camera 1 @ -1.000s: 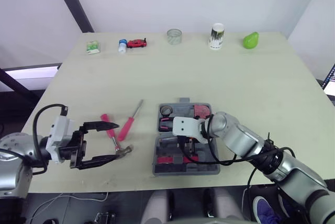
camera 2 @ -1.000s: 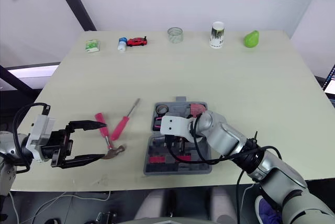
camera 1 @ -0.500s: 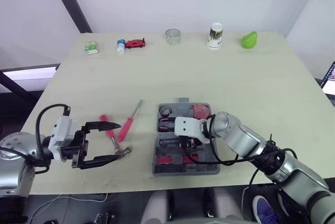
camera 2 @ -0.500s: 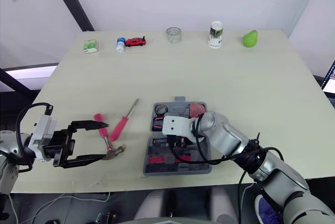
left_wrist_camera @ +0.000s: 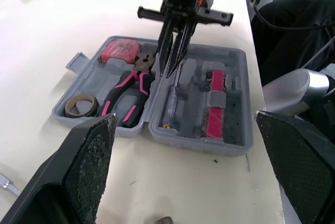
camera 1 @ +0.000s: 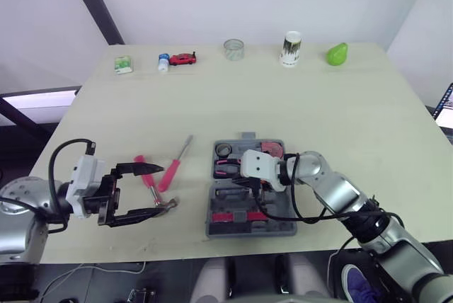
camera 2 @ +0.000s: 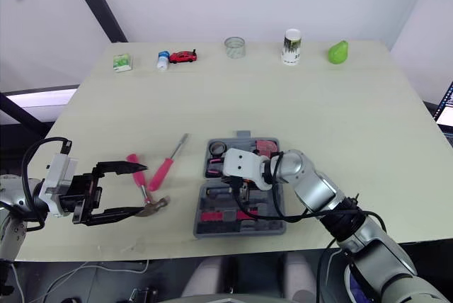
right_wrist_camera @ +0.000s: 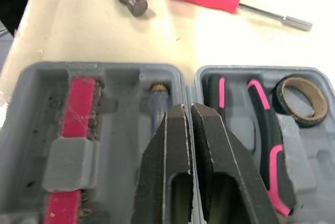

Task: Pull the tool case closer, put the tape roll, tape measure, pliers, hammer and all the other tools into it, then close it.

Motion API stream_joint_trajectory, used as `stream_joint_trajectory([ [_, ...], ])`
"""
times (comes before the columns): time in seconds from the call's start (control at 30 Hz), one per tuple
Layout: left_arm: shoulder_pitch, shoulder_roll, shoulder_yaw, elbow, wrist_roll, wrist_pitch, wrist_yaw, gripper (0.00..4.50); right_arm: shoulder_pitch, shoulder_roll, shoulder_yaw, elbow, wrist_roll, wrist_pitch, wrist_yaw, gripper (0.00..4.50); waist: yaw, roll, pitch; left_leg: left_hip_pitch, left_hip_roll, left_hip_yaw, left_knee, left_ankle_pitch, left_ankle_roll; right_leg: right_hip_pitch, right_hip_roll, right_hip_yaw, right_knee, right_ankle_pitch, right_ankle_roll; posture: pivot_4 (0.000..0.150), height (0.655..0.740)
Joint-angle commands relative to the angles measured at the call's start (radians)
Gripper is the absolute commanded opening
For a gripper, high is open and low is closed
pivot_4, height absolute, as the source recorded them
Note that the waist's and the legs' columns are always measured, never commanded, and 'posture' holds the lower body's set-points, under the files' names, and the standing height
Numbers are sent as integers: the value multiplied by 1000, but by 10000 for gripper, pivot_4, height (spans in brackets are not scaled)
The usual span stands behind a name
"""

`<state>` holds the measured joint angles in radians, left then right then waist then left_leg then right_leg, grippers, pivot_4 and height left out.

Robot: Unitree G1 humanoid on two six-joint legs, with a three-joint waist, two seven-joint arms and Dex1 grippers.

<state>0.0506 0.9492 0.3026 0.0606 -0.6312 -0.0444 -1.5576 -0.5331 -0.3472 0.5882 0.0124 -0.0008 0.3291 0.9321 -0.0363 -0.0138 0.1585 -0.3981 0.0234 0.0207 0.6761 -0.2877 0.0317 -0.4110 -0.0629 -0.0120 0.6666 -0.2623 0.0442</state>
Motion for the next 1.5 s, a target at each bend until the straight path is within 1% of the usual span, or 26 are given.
stream_joint_trajectory([
  [0.03, -8, -1, 2, -8, -9, -1, -52, 45000, -1, 12, -13, 11, -5, -61, 5, 891, 0, 0, 0, 0, 0, 0, 0, 0, 0, 0, 0, 0, 0, 0, 0, 1500, 7400],
  [0.5, -4, -3, 5, -26, -2, 13, -33, 45000, 26, 18, 7, 173, -74, -121, 22, 891, -1, 0, 0, 0, 0, 0, 0, 0, 0, 0, 0, 0, 0, 0, 0, 1500, 7400],
  [0.73, -10, -3, 2, -39, -1, 22, -22, 45000, 38, 1, 61, 261, -144, -109, 37, 891, -1, -1, -2, 3, 0, 0, 0, 0, 0, 1, 0, 1, 2, 0, 0, 1500, 7400],
  [0.87, -16, -5, -3, -53, 0, 36, -7, 45000, 34, 20, 33, 270, -134, -125, 12, 891, -1, -4, -4, 7, 0, 1, 0, 0, 0, 3, 0, 1, 4, 0, 0, 1500, 7400],
  [0.97, -13, -12, -2, -67, 1, 54, 17, 45000, 39, 28, -20, 228, -98, -163, -3, 891, 0, -4, -4, 14, 0, 1, 0, 0, 0, 10, 0, 2, 5, 0, -1, 1500, 7400],
  [1.03, -7, -19, 7, -76, -7, 75, 39, 45000, 59, 33, -72, 170, -45, -223, -1, 891, 1, -4, -4, 17, 1, 1, 0, 0, 0, 13, 0, 2, 4, 0, -1, 1500, 7400],
  [1.13, 0, -35, 38, -92, -42, 133, 84, 45000, 96, 75, -196, 53, 80, -215, -36, 891, 3, -3, -3, 16, 1, 0, 0, 0, 0, 13, 0, 2, 4, 0, 0, 1500, 7400],
  [1.2, -2, -41, 57, -92, -53, 164, 108, 45000, 117, 79, -251, -16, 127, -201, -49, 891, 3, -4, -2, 14, 1, 0, 0, 0, 0, 12, 0, 1, 4, 0, 0, 1500, 7400],
  [1.3, 14, -67, 130, -77, -87, 225, 202, 45000, 197, 22, -421, -151, 198, -156, -117, 891, 4, -4, -2, 15, 1, 0, 0, 0, 0, 12, 0, 1, 3, 0, 0, 1500, 7400],
  [1.37, 45, -83, 182, -81, -105, 260, 247, 45000, 262, -24, -519, -210, 242, -113, -143, 891, 13, -4, -2, 14, 1, -1, 0, 0, 0, 13, -1, 0, 1, 0, 0, 1500, 7400],
  [1.5, 104, -133, 280, -36, -97, 261, 325, 45000, 425, -117, -696, -234, 311, -131, -138, 891, 26, -4, -3, 13, 0, 0, -2, 0, 0, 14, -4, 0, -4, 0, 0, 1500, 7400],
])
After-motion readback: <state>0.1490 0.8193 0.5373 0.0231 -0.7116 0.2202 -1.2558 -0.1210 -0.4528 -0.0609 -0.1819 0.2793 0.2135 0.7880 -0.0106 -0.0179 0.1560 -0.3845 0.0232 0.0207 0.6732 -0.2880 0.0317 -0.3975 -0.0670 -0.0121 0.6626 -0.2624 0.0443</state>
